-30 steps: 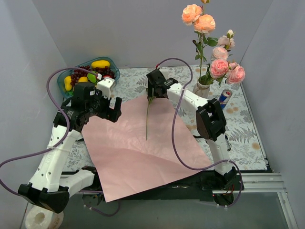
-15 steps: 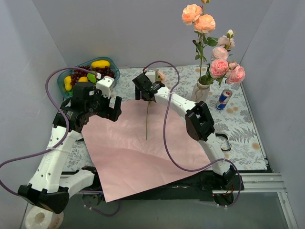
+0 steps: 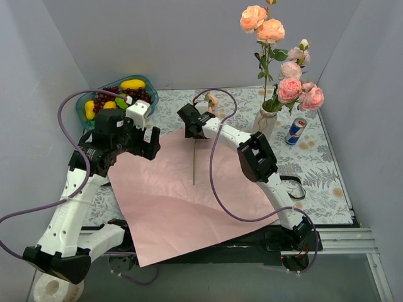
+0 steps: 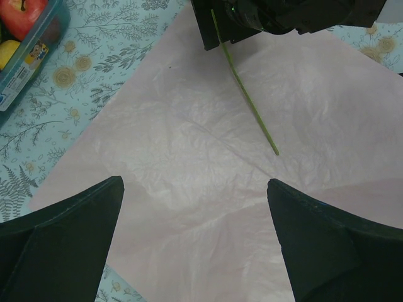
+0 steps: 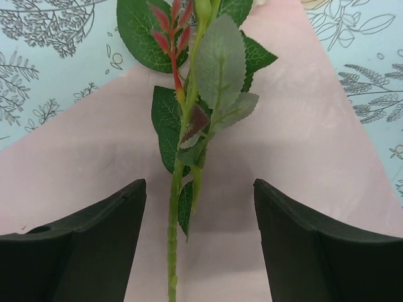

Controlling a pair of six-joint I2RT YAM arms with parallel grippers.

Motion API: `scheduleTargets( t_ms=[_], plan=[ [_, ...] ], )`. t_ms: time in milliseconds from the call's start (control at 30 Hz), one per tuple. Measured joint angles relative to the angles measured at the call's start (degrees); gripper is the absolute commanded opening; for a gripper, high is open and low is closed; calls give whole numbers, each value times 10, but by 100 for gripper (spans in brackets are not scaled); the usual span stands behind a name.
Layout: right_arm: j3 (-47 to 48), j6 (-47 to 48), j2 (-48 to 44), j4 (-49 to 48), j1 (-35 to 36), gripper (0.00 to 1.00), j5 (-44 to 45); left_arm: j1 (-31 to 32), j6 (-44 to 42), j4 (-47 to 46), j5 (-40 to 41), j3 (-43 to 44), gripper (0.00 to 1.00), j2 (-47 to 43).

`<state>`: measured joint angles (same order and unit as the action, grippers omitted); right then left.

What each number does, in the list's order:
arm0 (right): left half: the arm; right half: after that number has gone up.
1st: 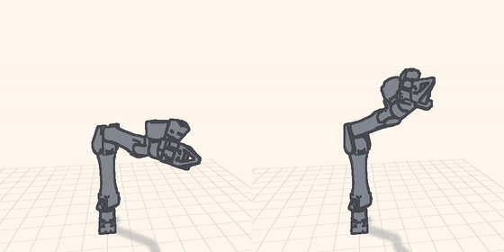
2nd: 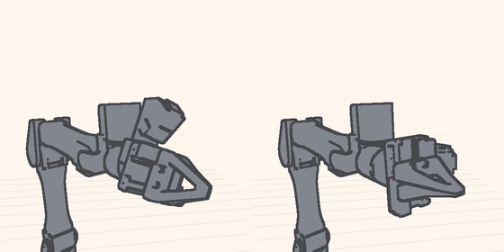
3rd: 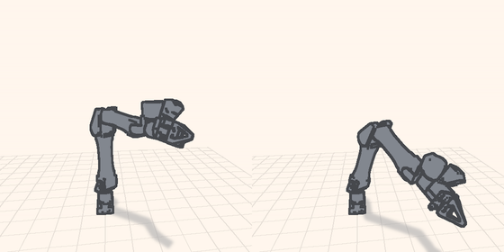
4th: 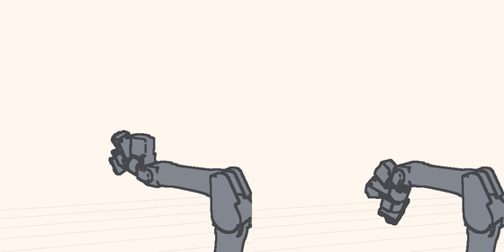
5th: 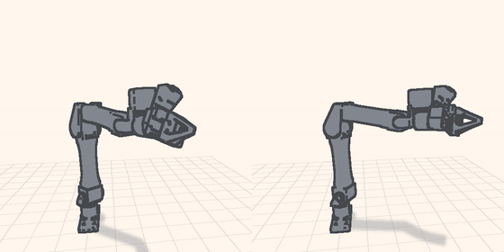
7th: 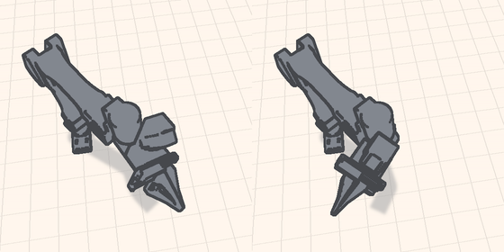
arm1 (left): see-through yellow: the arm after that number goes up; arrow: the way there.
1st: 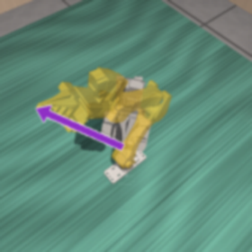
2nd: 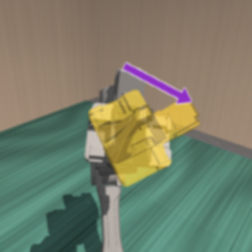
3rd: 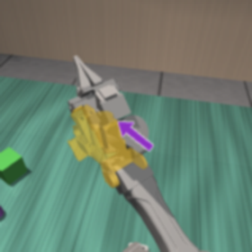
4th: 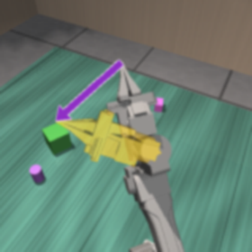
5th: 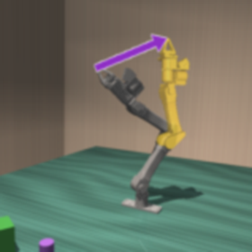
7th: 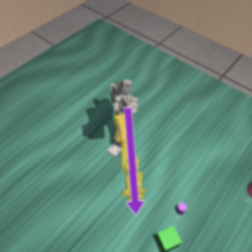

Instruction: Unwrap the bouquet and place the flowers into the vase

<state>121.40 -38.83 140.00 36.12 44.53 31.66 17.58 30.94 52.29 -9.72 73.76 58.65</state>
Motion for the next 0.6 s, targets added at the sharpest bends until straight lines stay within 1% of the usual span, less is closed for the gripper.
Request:
scheduleTargets(
  t_ms=[67, 167, 200, 267, 300, 367, 467, 500, 567, 600],
  plan=[
    [1, 0, 8, 1, 0, 68, -2, 0, 0, 0, 0, -2, 98, -3],
    [17, 0, 17, 2, 1, 58, -3, 0, 0, -1, 1, -2, 98, -5],
    [23, 0, 20, 2, 1, 53, -3, 0, 0, 0, 1, -2, 98, -6],
    [27, 0, 24, 1, 1, 49, -3, 0, 0, 0, 1, -3, 98, -8],
    [27, -1, 26, 1, 1, 45, -3, 0, 0, -1, 1, -5, 98, -10],
    [27, -3, 28, -3, 1, 42, -3, 0, -1, -2, 2, -10, 98, -15],
    [27, -3, 28, -5, 2, 28, -3, 0, -2, 0, 3, -12, 98, -18],
    [27, -2, 28, -5, 2, 18, -3, 0, -3, -1, 3, -12, 98, -18],
    [26, -1, 28, -7, 2, 2, -4, 0, -4, -1, 3, -13, 98, -19],
    [25, -2, 28, -7, 2, 1, -4, 0, -4, -1, 4, -13, 98, -20]
  ],
)
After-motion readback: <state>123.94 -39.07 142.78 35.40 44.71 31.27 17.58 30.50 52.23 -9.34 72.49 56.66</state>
